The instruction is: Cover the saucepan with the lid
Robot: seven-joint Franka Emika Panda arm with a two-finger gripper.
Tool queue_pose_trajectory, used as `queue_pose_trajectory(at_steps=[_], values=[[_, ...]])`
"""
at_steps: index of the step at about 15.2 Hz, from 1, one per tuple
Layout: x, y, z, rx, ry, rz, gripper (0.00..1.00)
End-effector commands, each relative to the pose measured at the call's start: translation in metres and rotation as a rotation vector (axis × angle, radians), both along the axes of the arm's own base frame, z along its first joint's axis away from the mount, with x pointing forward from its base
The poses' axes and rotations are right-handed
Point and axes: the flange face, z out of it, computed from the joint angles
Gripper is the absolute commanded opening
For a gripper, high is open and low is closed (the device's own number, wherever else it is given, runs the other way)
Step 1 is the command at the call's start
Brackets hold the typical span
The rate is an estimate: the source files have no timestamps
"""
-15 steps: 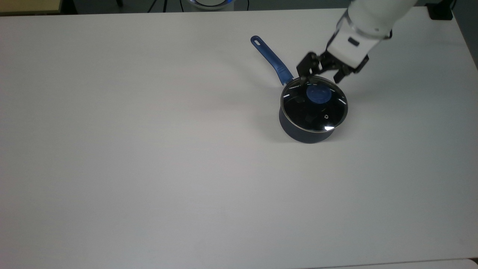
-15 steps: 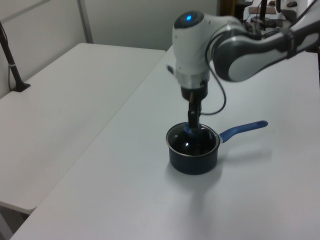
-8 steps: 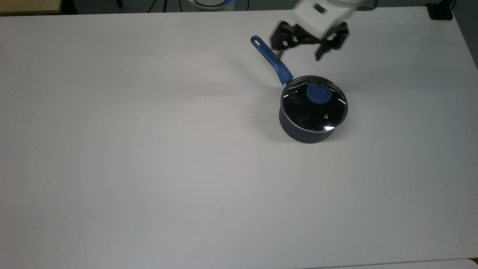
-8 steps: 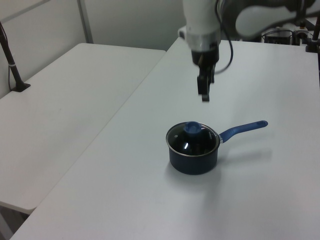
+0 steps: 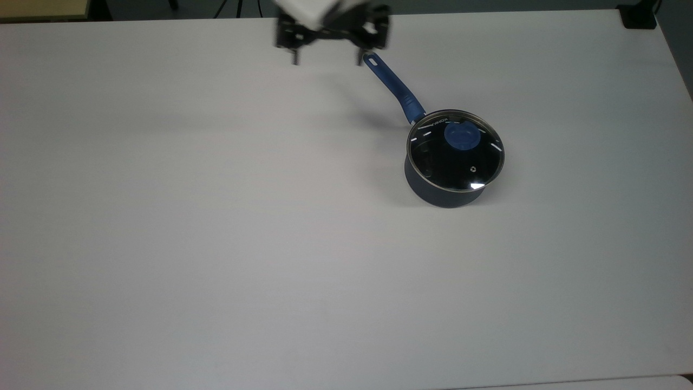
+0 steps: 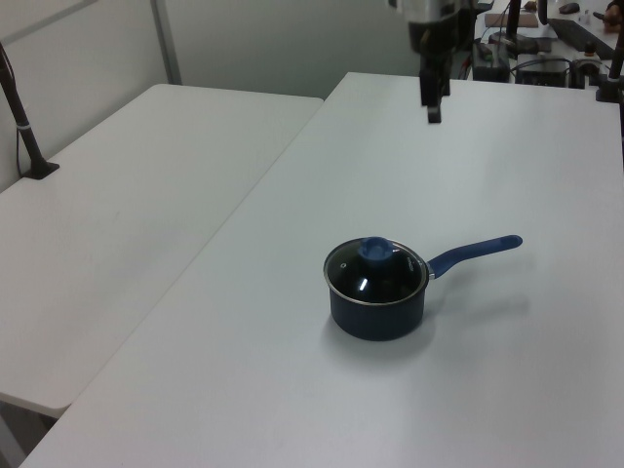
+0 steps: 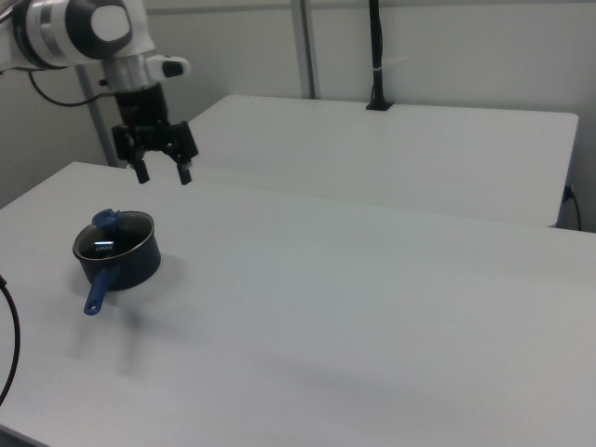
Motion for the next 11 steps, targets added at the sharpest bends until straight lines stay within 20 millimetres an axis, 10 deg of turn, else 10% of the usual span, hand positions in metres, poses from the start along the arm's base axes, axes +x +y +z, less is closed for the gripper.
queue_pose_trajectory(at_steps=[1, 11], values=[[-0.022, -0.044, 0.013, 0.036, 0.012, -0.015, 1.0], [-0.02, -0.082, -0.001, 0.036, 0.027, -0.08, 1.0]])
